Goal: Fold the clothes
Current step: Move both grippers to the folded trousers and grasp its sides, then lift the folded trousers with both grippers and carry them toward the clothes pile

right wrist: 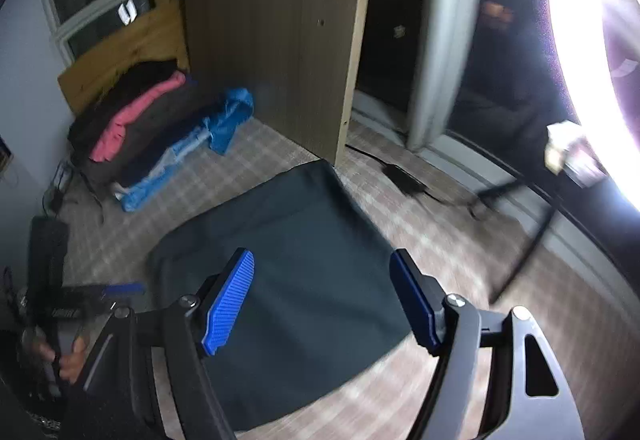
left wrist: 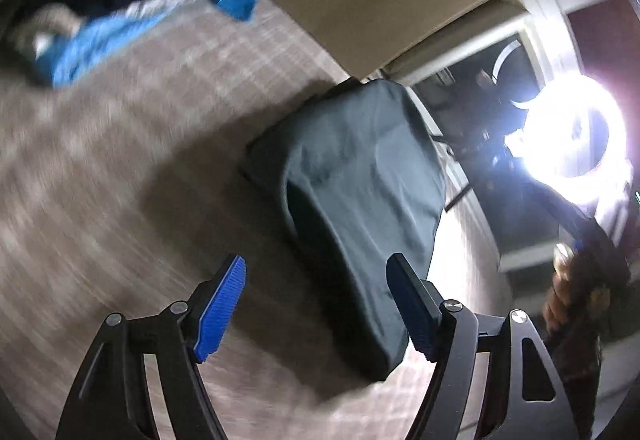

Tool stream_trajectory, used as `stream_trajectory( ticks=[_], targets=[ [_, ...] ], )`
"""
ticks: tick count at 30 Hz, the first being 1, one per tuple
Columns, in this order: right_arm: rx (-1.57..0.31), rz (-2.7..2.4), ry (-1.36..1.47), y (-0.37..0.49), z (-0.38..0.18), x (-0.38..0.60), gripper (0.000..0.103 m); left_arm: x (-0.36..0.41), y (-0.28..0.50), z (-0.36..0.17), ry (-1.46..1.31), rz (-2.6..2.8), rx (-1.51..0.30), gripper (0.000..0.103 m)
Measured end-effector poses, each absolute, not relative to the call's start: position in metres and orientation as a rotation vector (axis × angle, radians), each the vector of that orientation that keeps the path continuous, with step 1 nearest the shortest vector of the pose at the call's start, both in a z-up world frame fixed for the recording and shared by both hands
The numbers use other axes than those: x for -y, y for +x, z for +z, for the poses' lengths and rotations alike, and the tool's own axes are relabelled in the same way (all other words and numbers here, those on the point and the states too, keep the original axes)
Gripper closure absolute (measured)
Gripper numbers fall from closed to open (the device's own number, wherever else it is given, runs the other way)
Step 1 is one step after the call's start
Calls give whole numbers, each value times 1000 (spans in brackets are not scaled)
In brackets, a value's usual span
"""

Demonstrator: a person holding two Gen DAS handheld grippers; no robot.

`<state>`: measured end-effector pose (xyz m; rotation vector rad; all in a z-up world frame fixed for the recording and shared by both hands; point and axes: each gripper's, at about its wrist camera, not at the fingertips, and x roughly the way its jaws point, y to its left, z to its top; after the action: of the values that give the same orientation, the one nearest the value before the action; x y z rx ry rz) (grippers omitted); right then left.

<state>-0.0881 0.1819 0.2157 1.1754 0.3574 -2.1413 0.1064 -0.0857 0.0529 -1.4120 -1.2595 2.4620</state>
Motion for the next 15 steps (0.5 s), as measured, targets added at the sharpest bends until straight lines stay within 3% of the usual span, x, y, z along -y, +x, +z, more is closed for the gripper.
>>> stream_trajectory(
  ticks=[4, 10, 15],
  targets=[
    [-430, -2028, 1230, -145, 173, -162, 33, 74, 106, 37, -1437, 2482, 1447, 32],
    [-453, -1858, 1233, -185, 133, -137, 33, 69, 90, 28, -1438, 2526, 1584, 32],
    [-511, -1742, 1226, -203, 105, -118, 33, 58, 67, 25, -1468, 2578, 1547, 31]
  ],
)
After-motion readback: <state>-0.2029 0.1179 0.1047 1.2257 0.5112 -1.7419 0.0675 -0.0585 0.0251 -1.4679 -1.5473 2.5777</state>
